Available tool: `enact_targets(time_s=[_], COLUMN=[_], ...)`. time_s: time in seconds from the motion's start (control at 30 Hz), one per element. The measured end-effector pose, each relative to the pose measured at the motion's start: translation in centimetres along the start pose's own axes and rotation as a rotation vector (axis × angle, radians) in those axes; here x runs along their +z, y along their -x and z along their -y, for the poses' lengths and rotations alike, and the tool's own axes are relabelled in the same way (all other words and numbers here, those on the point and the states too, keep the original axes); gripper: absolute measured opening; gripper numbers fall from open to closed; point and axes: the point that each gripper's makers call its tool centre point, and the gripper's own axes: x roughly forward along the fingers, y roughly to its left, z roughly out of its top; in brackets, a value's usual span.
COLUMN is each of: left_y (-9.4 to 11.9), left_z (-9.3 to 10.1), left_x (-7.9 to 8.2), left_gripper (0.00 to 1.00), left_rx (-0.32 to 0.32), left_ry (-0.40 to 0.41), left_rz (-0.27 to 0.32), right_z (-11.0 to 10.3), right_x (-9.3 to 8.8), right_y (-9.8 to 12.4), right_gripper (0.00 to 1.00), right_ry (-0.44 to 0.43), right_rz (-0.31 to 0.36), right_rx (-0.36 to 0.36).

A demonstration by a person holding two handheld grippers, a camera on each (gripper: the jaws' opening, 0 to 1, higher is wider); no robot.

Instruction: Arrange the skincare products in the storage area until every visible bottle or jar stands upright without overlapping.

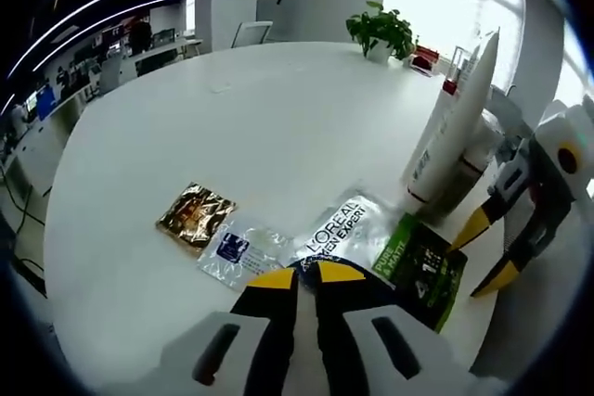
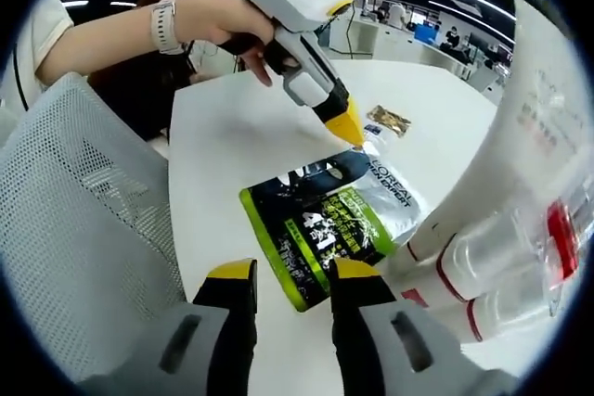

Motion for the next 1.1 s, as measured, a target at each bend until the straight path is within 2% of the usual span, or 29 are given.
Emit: enact_targets(time_s=[0.13,0.23,0.73,0.9,1.1], left_y=[1.1,2.1,5.9,7.2,8.4], left_z=[1.1,2.9,4.9,6.1,6.7], left_x=[0.6,1.3,2.2,2.4,2.5], left_gripper=[0.06,0.10,0.13,0.22,0.29], left_rx=[-0.008,-0.061,-0.018,-0.013,0.001], left_ry=[-0.006,-0.005,-0.095,-0.131,-0.151], left_rz=[0.034,0.064,0.111,0.120,0.134], right_z=[0.1,0.2,1.4,2.0,2.6], right_x=[0.4,0.7,1.0,1.0,0.9], right_y=[1.0,2.0,6.5,8.5,10.4], right_gripper=[0.31,0.32,0.38,0.44,0.51], right_ry=[-0.010,-0.030,-0.128,-0.146,-0.161], right_rz=[0.022,0.047,0.132,0.152,0.166], right_rx=[-0.015,-0.030,-0.136,-0.188,-0.241])
